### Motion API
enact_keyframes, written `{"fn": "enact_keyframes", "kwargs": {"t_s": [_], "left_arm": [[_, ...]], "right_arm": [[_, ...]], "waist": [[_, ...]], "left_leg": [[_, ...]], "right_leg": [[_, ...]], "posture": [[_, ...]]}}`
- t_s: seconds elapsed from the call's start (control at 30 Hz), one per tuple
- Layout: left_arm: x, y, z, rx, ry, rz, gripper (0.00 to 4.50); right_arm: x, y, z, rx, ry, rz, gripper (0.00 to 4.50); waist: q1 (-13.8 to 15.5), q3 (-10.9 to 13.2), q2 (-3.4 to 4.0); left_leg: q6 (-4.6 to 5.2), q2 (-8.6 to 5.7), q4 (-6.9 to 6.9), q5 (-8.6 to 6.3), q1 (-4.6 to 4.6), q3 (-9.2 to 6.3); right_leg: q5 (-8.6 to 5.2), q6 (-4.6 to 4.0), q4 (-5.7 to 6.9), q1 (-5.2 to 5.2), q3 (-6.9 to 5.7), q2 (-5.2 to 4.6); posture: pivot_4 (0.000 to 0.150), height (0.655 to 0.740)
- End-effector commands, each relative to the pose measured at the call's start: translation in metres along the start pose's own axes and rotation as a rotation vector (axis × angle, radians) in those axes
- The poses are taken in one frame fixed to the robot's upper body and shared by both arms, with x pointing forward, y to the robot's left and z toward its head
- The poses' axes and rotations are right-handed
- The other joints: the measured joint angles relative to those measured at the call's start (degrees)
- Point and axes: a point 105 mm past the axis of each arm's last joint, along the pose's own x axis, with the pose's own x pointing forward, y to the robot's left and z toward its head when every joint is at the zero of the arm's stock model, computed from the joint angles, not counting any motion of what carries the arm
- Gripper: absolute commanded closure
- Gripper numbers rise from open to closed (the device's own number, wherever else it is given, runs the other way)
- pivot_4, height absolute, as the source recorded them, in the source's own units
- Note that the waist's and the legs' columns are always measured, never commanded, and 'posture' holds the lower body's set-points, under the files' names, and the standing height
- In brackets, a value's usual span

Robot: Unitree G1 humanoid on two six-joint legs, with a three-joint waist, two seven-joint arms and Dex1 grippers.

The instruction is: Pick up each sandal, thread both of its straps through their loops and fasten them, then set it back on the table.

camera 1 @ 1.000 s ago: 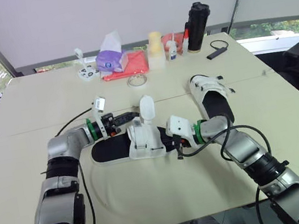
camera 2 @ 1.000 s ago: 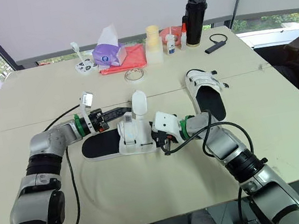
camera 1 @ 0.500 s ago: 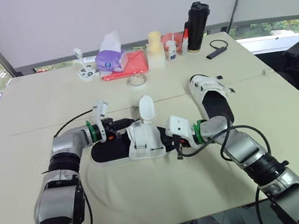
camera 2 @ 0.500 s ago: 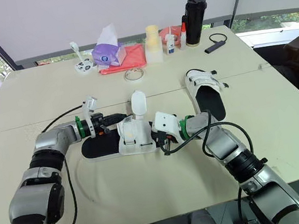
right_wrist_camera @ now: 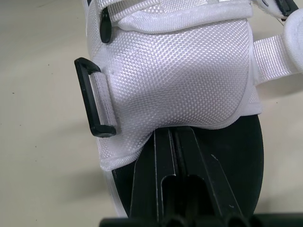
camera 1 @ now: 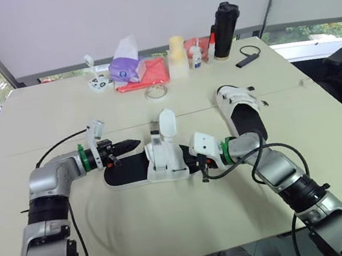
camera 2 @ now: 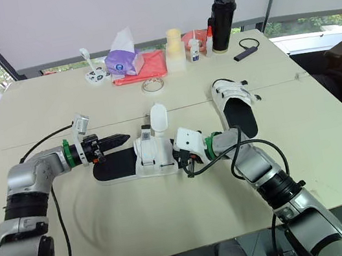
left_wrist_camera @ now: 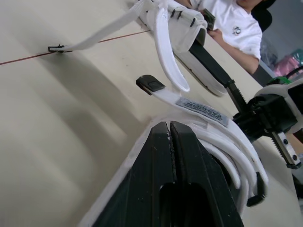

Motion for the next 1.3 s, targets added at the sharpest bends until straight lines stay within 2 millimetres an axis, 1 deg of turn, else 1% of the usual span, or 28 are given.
{"fn": "enact_keyframes", "kwargs": {"t_s": [0.03,0.1,0.2,0.3,0.4,0.47,0.53,0.57,0.6,0.63,0.67,0.73,0.8,0.87,0.93,1.07,1.13,1.3], "left_arm": [[-0.008,-0.019,0.008,0.054,-0.027,-0.041,4.46],[-0.008,-0.024,0.004,0.064,-0.017,-0.043,4.46],[-0.006,-0.029,-0.008,0.065,0.025,-0.06,4.46],[-0.005,-0.029,-0.016,0.069,0.05,-0.054,4.46],[-0.004,-0.03,-0.015,0.07,0.045,-0.056,4.46],[-0.005,-0.031,-0.007,0.057,0.02,-0.067,4.46],[-0.007,-0.033,0.011,0.024,-0.046,-0.09,3.94],[-0.01,-0.034,0.022,0.0,-0.084,-0.109,3.58],[-0.011,-0.035,0.032,-0.009,-0.117,-0.118,3.1],[-0.011,-0.035,0.038,-0.014,-0.135,-0.122,2.65],[-0.01,-0.034,0.044,-0.013,-0.149,-0.124,2.02],[-0.004,-0.033,0.053,-0.009,-0.167,-0.122,0.95],[0.004,-0.031,0.059,-0.01,-0.177,-0.117,0.03],[0.019,-0.022,0.063,-0.01,-0.186,-0.072,0.03],[0.044,-0.009,0.061,-0.003,-0.17,-0.013,0.03],[0.067,0.007,0.053,0.011,-0.147,0.039,0.03],[0.076,0.011,0.049,0.008,-0.132,0.041,0.03],[0.086,0.016,0.043,0.014,-0.1,0.051,0.03]], "right_arm": [[0.005,0.012,-0.02,0.045,0.062,0.044,4.5],[0.005,0.012,-0.019,0.045,0.061,0.045,4.5],[0.006,0.012,-0.019,0.04,0.061,0.047,4.5],[0.006,0.011,-0.018,0.038,0.058,0.046,4.5],[0.005,0.01,-0.016,0.037,0.054,0.043,4.5],[0.005,0.01,-0.016,0.037,0.053,0.043,4.5],[0.005,0.011,-0.016,0.036,0.054,0.044,4.5],[0.005,0.012,-0.016,0.036,0.054,0.045,4.5],[0.005,0.012,-0.016,0.036,0.055,0.045,4.5],[0.005,0.012,-0.017,0.036,0.055,0.046,4.5],[0.005,0.012,-0.016,0.037,0.054,0.046,4.5],[0.005,0.012,-0.017,0.037,0.055,0.046,4.5],[0.006,0.013,-0.017,0.035,0.056,0.045,4.5],[0.006,0.013,-0.016,0.036,0.055,0.045,4.5],[0.007,0.013,-0.016,0.037,0.052,0.043,4.5],[0.007,0.013,-0.015,0.035,0.052,0.038,4.5],[0.006,0.013,-0.015,0.037,0.051,0.034,4.5],[0.004,0.013,-0.016,0.043,0.055,0.024,4.5]], "waist": [[0.05,0.0,0.0],[0.22,0.0,0.0],[0.22,0.0,0.0],[0.18,0.0,0.0],[0.24,0.0,0.0],[0.23,0.0,0.0],[0.26,0.01,-0.02],[0.25,0.01,-0.02],[0.26,0.01,-0.02],[0.24,0.01,-0.04],[0.19,0.01,-0.03],[0.19,0.01,-0.03],[0.19,0.01,-0.03],[0.28,0.01,-0.03],[0.51,0.0,-0.09],[0.19,-0.01,-0.14],[0.14,0.0,-0.15],[0.27,0.02,-0.19]], "left_leg": [[0.02,0.0,-0.08,0.01,0.0,0.01],[0.02,0.0,-0.12,0.01,0.01,0.0],[0.0,0.0,-0.13,0.0,0.01,0.01],[-0.02,0.0,-0.13,-0.01,0.01,0.01],[0.01,0.0,-0.18,0.01,0.01,0.01],[0.01,0.0,-0.18,0.01,0.01,0.01],[0.0,0.0,-0.18,0.0,0.01,0.01],[0.0,0.0,-0.18,0.01,0.01,0.0],[0.0,-0.01,-0.18,0.01,0.01,0.0],[0.01,-0.01,-0.18,0.01,0.01,0.0],[0.01,-0.01,-0.18,0.01,0.01,0.0],[0.02,-0.03,-0.2,0.01,0.01,0.01],[0.03,-0.04,-0.24,0.02,0.02,0.03],[0.03,-0.05,-0.25,0.03,0.02,0.04],[0.01,-0.07,-0.24,0.05,0.02,0.1],[-0.02,-0.08,-0.23,0.07,0.02,0.17],[-0.01,-0.08,-0.28,0.07,0.02,0.17],[-0.01,-0.08,-0.36,0.07,0.02,0.17]], "right_leg": [[-0.01,0.0,-0.01,-0.03,0.02,-0.04],[-0.02,-0.02,-0.03,-0.06,0.02,-0.04],[-0.03,-0.05,-0.03,-0.05,0.02,-0.03],[-0.07,-0.13,-0.03,-0.06,0.02,-0.04],[-0.09,-0.16,-0.04,-0.08,0.02,-0.03],[-0.09,-0.16,-0.04,-0.08,0.02,-0.04],[-0.09,-0.17,-0.04,-0.08,0.02,-0.04],[-0.09,-0.17,-0.04,-0.08,0.01,-0.03],[-0.09,-0.17,-0.04,-0.08,0.0,-0.03],[-0.09,-0.16,-0.04,-0.08,0.0,-0.03],[-0.09,-0.15,-0.04,-0.08,-0.01,-0.02],[-0.1,-0.14,-0.05,-0.08,0.0,-0.03],[-0.09,-0.1,-0.06,-0.08,-0.01,-0.03],[-0.06,-0.05,-0.05,-0.08,-0.01,-0.02],[-0.01,0.04,-0.04,-0.05,-0.06,0.01],[0.03,0.1,-0.05,-0.05,-0.05,0.01],[0.03,0.13,-0.05,-0.09,-0.06,0.02],[0.03,0.15,-0.05,-0.11,-0.07,0.02]], "posture": [[0.15,0.74],[0.15,0.74],[0.15,0.74],[0.15,0.74],[0.15,0.74],[0.15,0.74],[0.15,0.74],[0.15,0.74],[0.15,0.74],[0.15,0.74],[0.15,0.74],[0.15,0.74],[0.15,0.74],[0.15,0.74],[0.15,0.74],[0.15,0.74],[0.15,0.74],[0.15,0.74]]}}
